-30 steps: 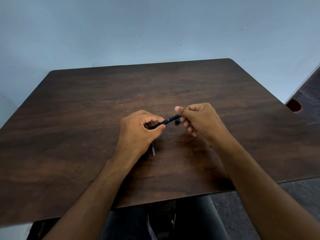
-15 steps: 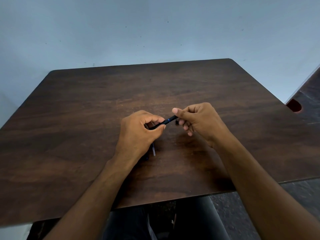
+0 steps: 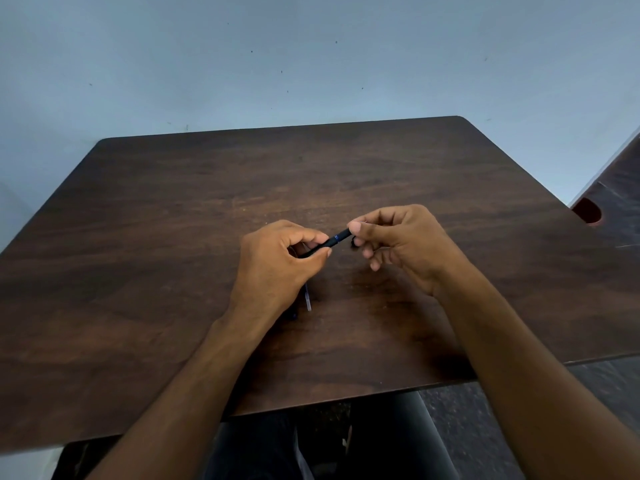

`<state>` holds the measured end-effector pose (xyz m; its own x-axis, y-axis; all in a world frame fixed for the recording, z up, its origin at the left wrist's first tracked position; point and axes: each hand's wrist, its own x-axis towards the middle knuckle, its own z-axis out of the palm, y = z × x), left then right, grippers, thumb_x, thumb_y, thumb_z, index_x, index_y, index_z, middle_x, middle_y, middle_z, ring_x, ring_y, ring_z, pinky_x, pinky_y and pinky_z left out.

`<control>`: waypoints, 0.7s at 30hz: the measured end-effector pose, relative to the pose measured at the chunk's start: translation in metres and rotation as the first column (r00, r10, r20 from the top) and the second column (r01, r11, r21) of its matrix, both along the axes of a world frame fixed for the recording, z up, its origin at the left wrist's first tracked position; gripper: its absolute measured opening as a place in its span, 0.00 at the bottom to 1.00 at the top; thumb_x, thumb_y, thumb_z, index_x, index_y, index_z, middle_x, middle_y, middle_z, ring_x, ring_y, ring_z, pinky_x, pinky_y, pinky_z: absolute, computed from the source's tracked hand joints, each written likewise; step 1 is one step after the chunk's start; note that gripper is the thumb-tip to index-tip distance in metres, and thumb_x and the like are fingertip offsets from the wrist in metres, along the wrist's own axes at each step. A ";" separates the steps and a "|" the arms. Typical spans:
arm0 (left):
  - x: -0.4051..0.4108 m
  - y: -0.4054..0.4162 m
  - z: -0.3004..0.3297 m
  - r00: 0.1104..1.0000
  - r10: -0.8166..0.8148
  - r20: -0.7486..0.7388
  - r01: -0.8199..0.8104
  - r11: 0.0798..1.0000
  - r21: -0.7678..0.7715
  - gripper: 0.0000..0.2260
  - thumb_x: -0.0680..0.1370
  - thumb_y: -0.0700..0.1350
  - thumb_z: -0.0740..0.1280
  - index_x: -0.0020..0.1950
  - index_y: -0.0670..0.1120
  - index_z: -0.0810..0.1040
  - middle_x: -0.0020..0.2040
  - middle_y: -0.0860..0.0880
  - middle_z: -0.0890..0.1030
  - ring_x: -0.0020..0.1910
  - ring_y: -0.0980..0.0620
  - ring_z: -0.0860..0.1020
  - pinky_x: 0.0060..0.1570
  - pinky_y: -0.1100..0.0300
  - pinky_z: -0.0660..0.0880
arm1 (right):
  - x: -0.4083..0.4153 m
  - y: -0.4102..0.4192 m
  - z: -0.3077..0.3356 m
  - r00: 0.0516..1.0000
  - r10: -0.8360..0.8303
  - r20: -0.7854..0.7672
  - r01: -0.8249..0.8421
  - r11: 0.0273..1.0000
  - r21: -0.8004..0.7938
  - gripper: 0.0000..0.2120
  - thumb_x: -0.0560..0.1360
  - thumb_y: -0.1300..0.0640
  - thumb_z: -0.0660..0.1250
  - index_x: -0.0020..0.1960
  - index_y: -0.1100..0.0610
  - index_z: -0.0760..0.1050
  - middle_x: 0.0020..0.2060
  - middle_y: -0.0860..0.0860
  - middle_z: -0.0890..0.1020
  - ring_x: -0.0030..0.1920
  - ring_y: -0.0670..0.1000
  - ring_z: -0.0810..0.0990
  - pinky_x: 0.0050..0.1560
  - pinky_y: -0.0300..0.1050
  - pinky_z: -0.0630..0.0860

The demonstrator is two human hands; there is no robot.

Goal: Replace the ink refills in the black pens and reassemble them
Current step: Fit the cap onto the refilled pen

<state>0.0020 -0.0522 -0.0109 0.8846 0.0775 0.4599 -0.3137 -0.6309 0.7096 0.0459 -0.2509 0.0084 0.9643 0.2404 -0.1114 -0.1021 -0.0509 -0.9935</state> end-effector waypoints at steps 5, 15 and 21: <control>0.000 -0.002 0.002 1.000 -0.009 0.001 0.009 1.000 0.007 0.09 0.70 0.43 0.80 0.49 0.49 0.87 0.41 0.58 0.83 0.43 0.63 0.80 0.41 0.75 0.73 | -0.001 0.007 0.001 0.996 -0.060 0.060 0.066 0.992 -0.109 0.13 0.76 0.52 0.75 0.40 0.61 0.81 0.30 0.53 0.81 0.29 0.49 0.77 0.27 0.42 0.75; -0.001 0.000 0.001 1.000 0.002 -0.005 -0.002 1.000 0.011 0.09 0.70 0.43 0.79 0.50 0.49 0.87 0.41 0.58 0.83 0.42 0.64 0.79 0.41 0.75 0.73 | -0.002 0.004 0.003 0.998 -0.060 -0.010 0.060 0.998 0.016 0.10 0.74 0.58 0.76 0.52 0.63 0.82 0.38 0.57 0.83 0.33 0.50 0.79 0.31 0.44 0.78; 0.000 -0.002 0.002 1.000 -0.003 -0.011 0.003 1.000 0.008 0.09 0.70 0.43 0.79 0.49 0.48 0.87 0.41 0.58 0.83 0.42 0.63 0.79 0.40 0.75 0.73 | 0.002 0.002 -0.003 0.998 -0.057 0.019 0.057 0.998 0.012 0.05 0.75 0.63 0.75 0.48 0.64 0.85 0.35 0.56 0.84 0.32 0.50 0.80 0.32 0.43 0.80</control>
<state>0.0015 -0.0541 -0.0093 0.8898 0.0713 0.4508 -0.3077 -0.6359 0.7078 0.0477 -0.2487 0.0055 0.9784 0.1860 -0.0900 -0.0851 -0.0344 -0.9958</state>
